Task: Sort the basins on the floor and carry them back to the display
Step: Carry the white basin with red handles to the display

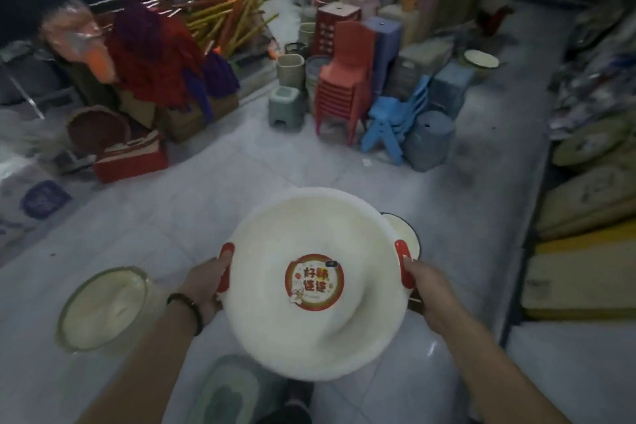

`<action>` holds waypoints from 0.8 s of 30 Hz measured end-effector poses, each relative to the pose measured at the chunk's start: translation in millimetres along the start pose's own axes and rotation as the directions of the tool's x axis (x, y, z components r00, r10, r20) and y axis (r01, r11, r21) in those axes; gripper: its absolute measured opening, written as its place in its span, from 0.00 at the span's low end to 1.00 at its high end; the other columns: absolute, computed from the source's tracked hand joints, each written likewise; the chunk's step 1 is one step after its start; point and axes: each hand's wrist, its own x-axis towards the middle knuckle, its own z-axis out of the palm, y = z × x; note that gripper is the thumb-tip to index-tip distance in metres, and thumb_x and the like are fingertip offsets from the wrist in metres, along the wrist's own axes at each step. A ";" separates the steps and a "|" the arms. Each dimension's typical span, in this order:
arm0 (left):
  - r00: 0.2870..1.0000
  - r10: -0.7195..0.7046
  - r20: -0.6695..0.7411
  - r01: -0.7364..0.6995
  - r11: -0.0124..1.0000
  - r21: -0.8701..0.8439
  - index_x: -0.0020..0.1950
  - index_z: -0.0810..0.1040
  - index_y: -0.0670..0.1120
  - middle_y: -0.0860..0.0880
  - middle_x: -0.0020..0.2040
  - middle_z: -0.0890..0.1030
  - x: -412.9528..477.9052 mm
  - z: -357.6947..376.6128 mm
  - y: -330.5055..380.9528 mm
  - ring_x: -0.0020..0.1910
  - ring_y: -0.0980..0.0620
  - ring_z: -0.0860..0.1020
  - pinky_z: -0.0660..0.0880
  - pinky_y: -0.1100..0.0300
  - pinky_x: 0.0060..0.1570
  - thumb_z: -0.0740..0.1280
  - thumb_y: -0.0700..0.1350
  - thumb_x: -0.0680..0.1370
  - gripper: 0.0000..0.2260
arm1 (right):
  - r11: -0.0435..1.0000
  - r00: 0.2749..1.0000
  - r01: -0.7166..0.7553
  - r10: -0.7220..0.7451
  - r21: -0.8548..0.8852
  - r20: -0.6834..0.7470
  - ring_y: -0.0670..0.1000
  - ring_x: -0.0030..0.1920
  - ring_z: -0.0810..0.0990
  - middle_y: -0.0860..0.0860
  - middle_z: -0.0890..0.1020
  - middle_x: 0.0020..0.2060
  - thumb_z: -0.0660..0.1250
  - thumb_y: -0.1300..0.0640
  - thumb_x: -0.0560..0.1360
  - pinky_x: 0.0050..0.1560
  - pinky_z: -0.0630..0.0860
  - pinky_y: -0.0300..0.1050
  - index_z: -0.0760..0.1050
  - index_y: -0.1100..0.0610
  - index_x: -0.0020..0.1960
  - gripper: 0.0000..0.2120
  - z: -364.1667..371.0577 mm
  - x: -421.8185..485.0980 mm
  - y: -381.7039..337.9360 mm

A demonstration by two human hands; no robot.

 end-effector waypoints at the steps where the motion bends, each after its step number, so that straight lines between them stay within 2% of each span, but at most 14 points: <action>1: 1.000 -0.016 0.021 0.016 1.000 0.021 0.55 0.83 0.41 0.43 0.53 0.86 13.5 20.1 2.9 0.52 0.42 0.82 0.79 0.44 0.58 0.73 0.56 0.76 0.19 | 1.000 0.999 -0.017 0.018 0.016 -0.031 0.58 0.46 0.83 0.56 0.86 0.47 0.68 0.50 0.82 0.42 0.78 0.48 0.82 0.56 0.53 0.10 -10.1 12.8 -3.7; 4: 0.996 -0.038 0.083 0.031 0.996 0.084 0.59 0.82 0.39 0.37 0.56 0.85 58.3 80.5 13.3 0.56 0.39 0.82 0.79 0.38 0.59 0.72 0.56 0.77 0.21 | 0.998 0.992 -0.032 0.039 0.062 -0.116 0.58 0.46 0.83 0.55 0.86 0.45 0.68 0.52 0.82 0.46 0.80 0.51 0.82 0.55 0.51 0.08 -34.9 51.1 -20.9; 8: 0.981 -0.075 0.181 0.047 0.987 0.157 0.59 0.82 0.42 0.41 0.54 0.86 120.3 158.5 34.5 0.56 0.37 0.83 0.80 0.39 0.56 0.71 0.56 0.78 0.19 | 0.994 0.967 -0.064 0.084 0.090 -0.241 0.57 0.49 0.82 0.52 0.84 0.47 0.65 0.49 0.84 0.54 0.80 0.56 0.79 0.51 0.51 0.08 -56.9 100.6 -49.7; 12: 0.965 -0.091 0.244 0.037 0.975 0.218 0.58 0.83 0.45 0.43 0.52 0.87 152.3 220.6 51.8 0.54 0.39 0.84 0.79 0.37 0.58 0.68 0.57 0.79 0.17 | 0.992 0.948 -0.096 0.118 0.088 -0.295 0.60 0.55 0.82 0.53 0.84 0.51 0.64 0.46 0.84 0.62 0.79 0.62 0.78 0.51 0.55 0.09 -72.8 133.5 -73.6; 14: 0.963 -0.116 0.242 0.052 0.965 0.255 0.56 0.82 0.45 0.42 0.52 0.87 171.2 258.0 58.8 0.53 0.39 0.83 0.79 0.37 0.59 0.68 0.56 0.80 0.14 | 0.991 0.943 -0.099 0.124 0.094 -0.308 0.58 0.53 0.82 0.52 0.84 0.51 0.64 0.47 0.84 0.58 0.80 0.60 0.78 0.50 0.54 0.08 -83.0 159.0 -88.1; 17: 0.965 -0.140 0.222 0.071 0.954 0.291 0.52 0.81 0.46 0.41 0.48 0.86 190.9 311.9 64.1 0.49 0.39 0.84 0.80 0.38 0.55 0.67 0.54 0.81 0.11 | 0.989 0.942 -0.111 0.135 0.096 -0.306 0.54 0.47 0.80 0.51 0.83 0.47 0.62 0.50 0.85 0.45 0.78 0.51 0.77 0.49 0.49 0.09 -103.8 204.2 -102.1; 19: 0.966 -0.167 0.198 0.096 0.941 0.325 0.54 0.81 0.48 0.43 0.48 0.87 210.6 345.1 62.0 0.49 0.38 0.84 0.81 0.38 0.51 0.68 0.57 0.79 0.14 | 0.986 0.944 -0.130 0.154 0.101 -0.293 0.52 0.45 0.79 0.50 0.81 0.45 0.62 0.51 0.85 0.45 0.76 0.50 0.75 0.49 0.46 0.10 -118.7 239.5 -109.5; 21: 0.965 -0.183 0.186 0.098 0.914 0.393 0.57 0.81 0.51 0.45 0.50 0.87 231.5 378.4 59.3 0.51 0.39 0.84 0.81 0.37 0.51 0.72 0.60 0.74 0.17 | 0.983 0.952 -0.157 0.176 0.093 -0.250 0.51 0.45 0.79 0.49 0.81 0.45 0.63 0.48 0.85 0.42 0.76 0.49 0.76 0.48 0.48 0.08 -133.4 280.4 -114.3; 24: 0.974 -0.198 0.108 0.123 0.869 0.479 0.62 0.79 0.52 0.46 0.52 0.86 273.1 427.0 43.2 0.51 0.40 0.84 0.82 0.37 0.50 0.77 0.55 0.70 0.22 | 0.985 0.964 -0.167 0.173 0.046 -0.201 0.52 0.48 0.82 0.50 0.84 0.48 0.64 0.44 0.84 0.40 0.77 0.46 0.79 0.50 0.54 0.10 -157.6 351.6 -119.0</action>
